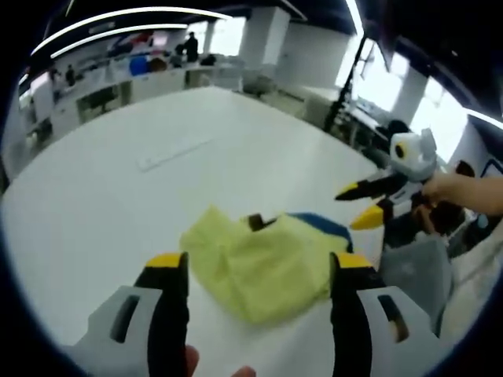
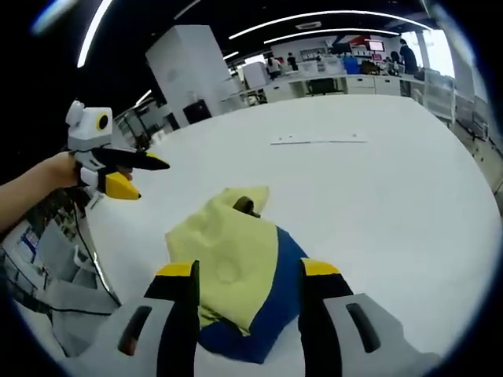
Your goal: Fold the garment on the visible template until the final outline fits inside the template.
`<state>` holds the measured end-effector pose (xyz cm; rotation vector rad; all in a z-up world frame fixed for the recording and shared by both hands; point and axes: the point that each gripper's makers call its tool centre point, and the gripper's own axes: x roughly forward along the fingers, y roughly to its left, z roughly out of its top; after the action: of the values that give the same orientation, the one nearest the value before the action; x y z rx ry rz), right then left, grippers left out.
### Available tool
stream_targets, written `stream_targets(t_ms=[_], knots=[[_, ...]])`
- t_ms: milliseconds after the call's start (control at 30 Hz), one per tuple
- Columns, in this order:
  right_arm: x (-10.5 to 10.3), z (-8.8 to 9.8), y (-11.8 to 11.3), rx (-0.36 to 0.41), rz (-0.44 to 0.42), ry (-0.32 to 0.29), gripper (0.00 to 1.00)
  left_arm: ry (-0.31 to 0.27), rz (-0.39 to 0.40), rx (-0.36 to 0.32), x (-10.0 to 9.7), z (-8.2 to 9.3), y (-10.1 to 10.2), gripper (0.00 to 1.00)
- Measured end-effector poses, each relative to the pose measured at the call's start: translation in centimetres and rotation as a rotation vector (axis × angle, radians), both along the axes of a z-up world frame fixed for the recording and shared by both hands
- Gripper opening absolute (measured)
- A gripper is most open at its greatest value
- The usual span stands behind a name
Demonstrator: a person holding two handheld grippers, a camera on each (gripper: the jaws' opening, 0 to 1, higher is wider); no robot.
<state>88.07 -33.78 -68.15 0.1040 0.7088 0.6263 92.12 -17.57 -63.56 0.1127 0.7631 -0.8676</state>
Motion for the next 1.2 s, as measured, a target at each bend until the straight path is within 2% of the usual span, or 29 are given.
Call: stream_targets(t_ms=[567,833,1000,1133,1200], knots=[[0.5,-1.1,0.0,0.000,0.001,0.022,0.48,0.018,-0.065,0.027,1.0,-1.2,-1.2,0.67],[0.8,-1.7,0.1,0.004,-0.007,0.034,0.47,0.013,-0.063,0.019,1.6,-1.3,-1.4,0.63],[0.7,-2.7,0.1,-0.018,-0.002,0.057,0.46,0.020,-0.064,0.017,1.8,-1.6,-1.8,0.63],[0.2,-3.3,0.3,-0.025,0.015,0.074,0.39,0.020,-0.067,0.018,1.9,-1.7,-1.9,0.63],[0.0,-3.7,0.4,-0.025,0.020,0.087,0.39,0.018,-0.057,0.007,2.0,-1.7,-2.0,0.63]])
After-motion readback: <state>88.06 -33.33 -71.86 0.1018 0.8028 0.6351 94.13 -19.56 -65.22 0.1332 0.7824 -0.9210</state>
